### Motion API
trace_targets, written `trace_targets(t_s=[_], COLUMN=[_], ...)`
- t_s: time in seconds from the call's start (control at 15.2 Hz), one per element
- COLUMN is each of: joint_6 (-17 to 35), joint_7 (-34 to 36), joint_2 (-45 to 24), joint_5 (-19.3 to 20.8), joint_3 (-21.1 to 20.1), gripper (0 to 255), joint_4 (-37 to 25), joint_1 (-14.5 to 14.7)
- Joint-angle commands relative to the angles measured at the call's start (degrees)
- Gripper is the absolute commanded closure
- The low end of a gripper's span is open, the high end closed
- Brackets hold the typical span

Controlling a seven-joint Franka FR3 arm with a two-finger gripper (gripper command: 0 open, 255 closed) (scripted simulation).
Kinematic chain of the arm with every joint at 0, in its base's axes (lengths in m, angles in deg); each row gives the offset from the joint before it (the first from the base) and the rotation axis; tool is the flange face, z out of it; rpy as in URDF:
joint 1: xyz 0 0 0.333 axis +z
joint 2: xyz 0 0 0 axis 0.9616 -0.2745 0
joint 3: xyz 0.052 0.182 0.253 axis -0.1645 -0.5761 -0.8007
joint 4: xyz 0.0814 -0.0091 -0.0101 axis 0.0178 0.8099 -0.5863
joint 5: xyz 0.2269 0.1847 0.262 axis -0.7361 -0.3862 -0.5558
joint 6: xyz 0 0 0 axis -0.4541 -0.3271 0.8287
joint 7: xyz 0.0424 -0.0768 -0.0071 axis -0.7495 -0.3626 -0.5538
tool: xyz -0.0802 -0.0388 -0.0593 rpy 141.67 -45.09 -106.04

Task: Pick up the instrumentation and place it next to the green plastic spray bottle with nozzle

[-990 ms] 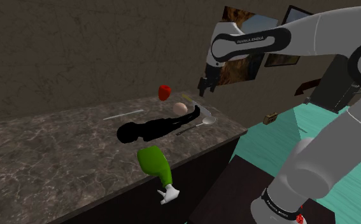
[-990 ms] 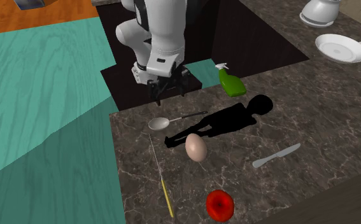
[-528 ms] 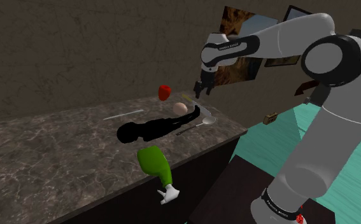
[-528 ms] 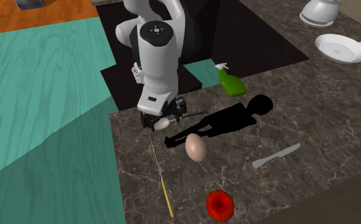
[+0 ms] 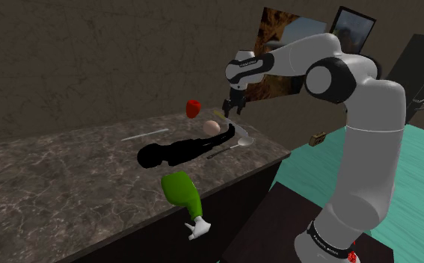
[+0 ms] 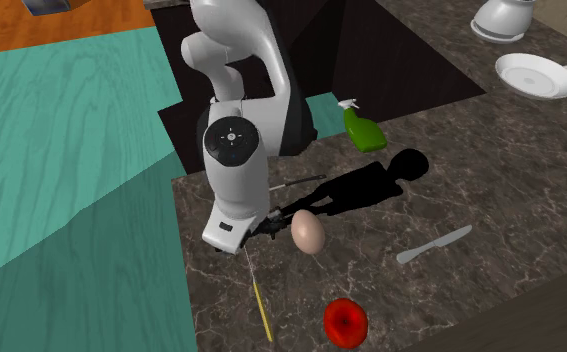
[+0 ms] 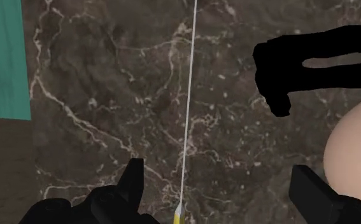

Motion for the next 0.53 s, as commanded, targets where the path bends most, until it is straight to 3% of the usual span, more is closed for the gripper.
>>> trace_targets(t_s=[0.0,0.13,0.46], joint_6=[-0.79,-1.66,1.54], joint_7=[-0.4,-0.69,-0.96], joint_2=[-4.73,-8.36,-9.64], joint_5=[-1.43,-2.39,-2.8], joint_3=[-0.05,-0.16,-0.42], gripper=[0,0,0], joint_4=[-4.7,-8.63,-6.68], joint_1=[-1.3,-2.48,-2.55])
